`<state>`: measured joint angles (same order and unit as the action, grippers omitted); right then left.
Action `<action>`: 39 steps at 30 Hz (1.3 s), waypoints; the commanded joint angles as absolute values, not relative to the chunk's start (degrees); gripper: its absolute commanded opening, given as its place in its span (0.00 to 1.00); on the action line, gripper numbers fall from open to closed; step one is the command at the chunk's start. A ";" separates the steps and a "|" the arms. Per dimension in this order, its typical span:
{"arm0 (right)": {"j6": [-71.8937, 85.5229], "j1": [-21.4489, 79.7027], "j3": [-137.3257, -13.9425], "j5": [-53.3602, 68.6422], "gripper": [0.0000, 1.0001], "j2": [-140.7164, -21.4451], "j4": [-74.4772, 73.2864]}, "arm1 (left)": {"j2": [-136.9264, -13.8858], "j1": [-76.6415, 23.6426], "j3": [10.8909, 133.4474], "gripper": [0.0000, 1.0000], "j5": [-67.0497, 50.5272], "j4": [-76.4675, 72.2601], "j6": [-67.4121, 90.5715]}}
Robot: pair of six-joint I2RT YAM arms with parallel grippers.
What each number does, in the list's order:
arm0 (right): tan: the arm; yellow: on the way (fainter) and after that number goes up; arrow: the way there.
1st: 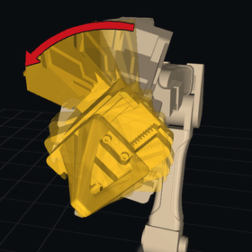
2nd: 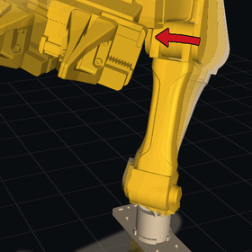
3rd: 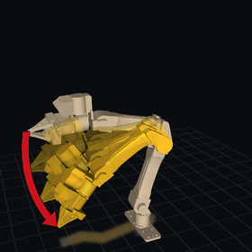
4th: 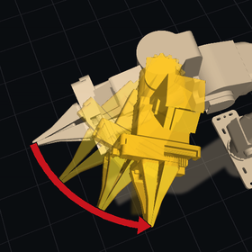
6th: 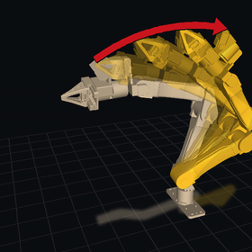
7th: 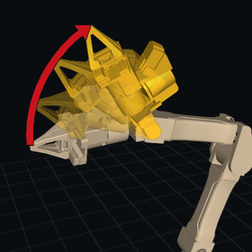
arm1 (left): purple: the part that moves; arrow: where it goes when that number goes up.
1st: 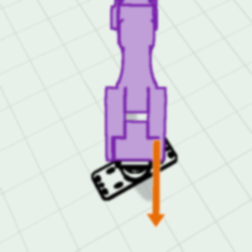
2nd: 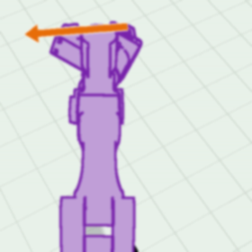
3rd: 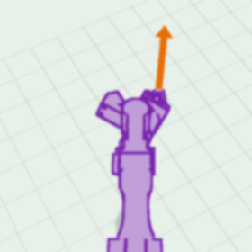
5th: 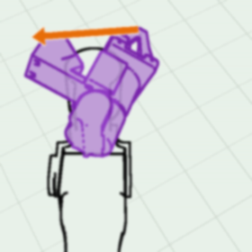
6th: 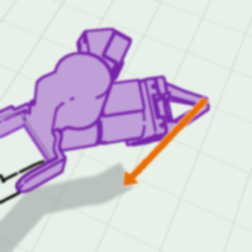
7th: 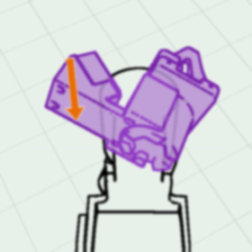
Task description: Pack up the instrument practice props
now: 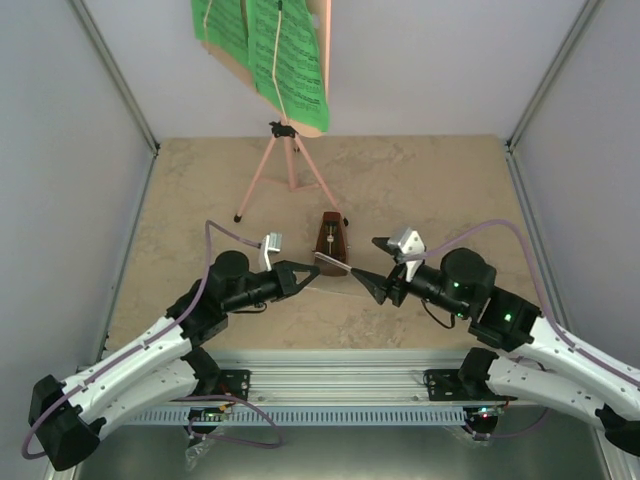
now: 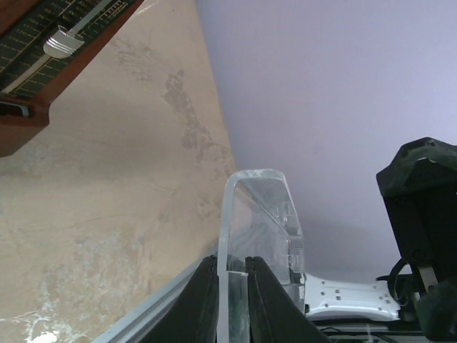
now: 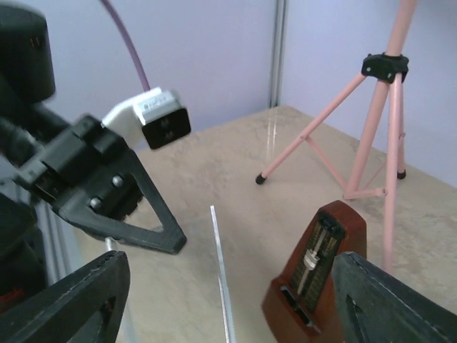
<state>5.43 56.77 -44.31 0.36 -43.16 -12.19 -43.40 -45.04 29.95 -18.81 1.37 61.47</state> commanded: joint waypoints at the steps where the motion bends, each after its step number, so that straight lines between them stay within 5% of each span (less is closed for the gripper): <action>1: 9.05 57.10 -41.49 -1.19 0.83 -38.20 -5.79 | -41.80 -43.85 27.93 0.01 -21.87 -6.82 67.22; 10: 13.31 56.96 -34.51 -1.26 0.96 -27.89 7.39 | -38.35 -41.94 23.95 0.01 -24.53 -17.87 77.90; 39: 11.57 57.05 -20.56 19.48 0.97 -35.92 55.45 | -37.61 -41.92 27.09 0.01 -30.55 -33.13 88.11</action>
<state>13.13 56.77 -21.26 16.67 -34.70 47.27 -38.28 -42.19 24.91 -28.69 -28.18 86.28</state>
